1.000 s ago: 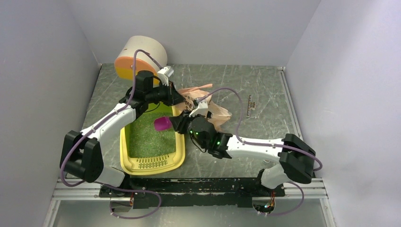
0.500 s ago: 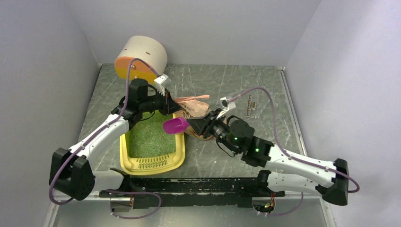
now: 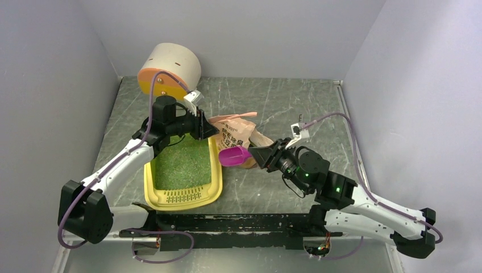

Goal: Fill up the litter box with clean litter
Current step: Adjust the spatula.

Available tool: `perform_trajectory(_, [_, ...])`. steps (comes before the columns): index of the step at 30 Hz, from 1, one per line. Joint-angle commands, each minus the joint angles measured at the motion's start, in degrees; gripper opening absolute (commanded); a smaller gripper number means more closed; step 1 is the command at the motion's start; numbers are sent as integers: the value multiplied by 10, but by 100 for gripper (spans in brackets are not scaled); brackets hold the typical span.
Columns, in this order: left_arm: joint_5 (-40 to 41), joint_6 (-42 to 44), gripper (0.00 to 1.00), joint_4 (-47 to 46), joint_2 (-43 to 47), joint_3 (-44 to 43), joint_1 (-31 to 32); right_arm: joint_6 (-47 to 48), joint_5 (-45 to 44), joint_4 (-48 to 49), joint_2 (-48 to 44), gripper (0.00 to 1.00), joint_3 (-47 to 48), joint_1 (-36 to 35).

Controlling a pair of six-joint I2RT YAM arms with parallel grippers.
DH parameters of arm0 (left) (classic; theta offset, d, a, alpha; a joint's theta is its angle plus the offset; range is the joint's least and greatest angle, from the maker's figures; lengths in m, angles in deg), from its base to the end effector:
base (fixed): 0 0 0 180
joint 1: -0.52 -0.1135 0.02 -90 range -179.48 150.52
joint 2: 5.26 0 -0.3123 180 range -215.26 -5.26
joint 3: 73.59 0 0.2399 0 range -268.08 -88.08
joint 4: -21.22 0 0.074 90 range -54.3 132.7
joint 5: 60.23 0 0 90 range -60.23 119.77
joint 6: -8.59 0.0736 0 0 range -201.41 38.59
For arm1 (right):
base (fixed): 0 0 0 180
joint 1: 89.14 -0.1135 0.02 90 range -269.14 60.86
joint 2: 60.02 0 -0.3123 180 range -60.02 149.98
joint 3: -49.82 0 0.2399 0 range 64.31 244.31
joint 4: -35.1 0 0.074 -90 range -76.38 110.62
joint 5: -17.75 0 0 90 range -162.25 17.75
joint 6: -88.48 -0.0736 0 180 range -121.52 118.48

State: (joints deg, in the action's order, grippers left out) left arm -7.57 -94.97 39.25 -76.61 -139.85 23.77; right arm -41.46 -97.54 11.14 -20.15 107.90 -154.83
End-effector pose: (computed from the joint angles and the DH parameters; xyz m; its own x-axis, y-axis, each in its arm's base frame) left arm 0.2405 -0.1519 0.3361 -0.5445 0.0310 -0.8382 0.7187 0.5324 -0.4472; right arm 0.0896 0.1220 0.3746 -0.4483 0.4176 -0.7903 -0.4711 0.6410 0.6059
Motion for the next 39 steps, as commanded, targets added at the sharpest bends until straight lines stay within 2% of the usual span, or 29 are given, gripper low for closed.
perform_trajectory(1, [-28,-8,32,-31,-8,-14,0,-28,-60,-50,-40,0,2,0])
perform_trajectory(4, [-30,-13,34,-49,-20,-22,0,-44,-92,-78,-64,0,1,0])
perform_trajectory(8, [-19,-6,44,-37,-21,-33,0,-55,-115,-106,-92,0,6,0])
perform_trajectory(14, [7,-28,55,-91,18,8,0,-65,-131,-138,-102,0,12,0])
perform_trajectory(19, [-24,-33,55,-92,-20,-30,3,-62,-156,-161,-100,0,29,0])
perform_trajectory(30, [-5,-27,60,-87,-8,-19,4,-62,-190,-214,-137,0,56,0])
perform_trajectory(35, [12,-28,66,-87,14,-11,4,-62,-195,-227,-150,0,63,0])
perform_trajectory(39, [43,-25,69,-74,51,2,4,-51,-160,-216,-139,0,69,0])
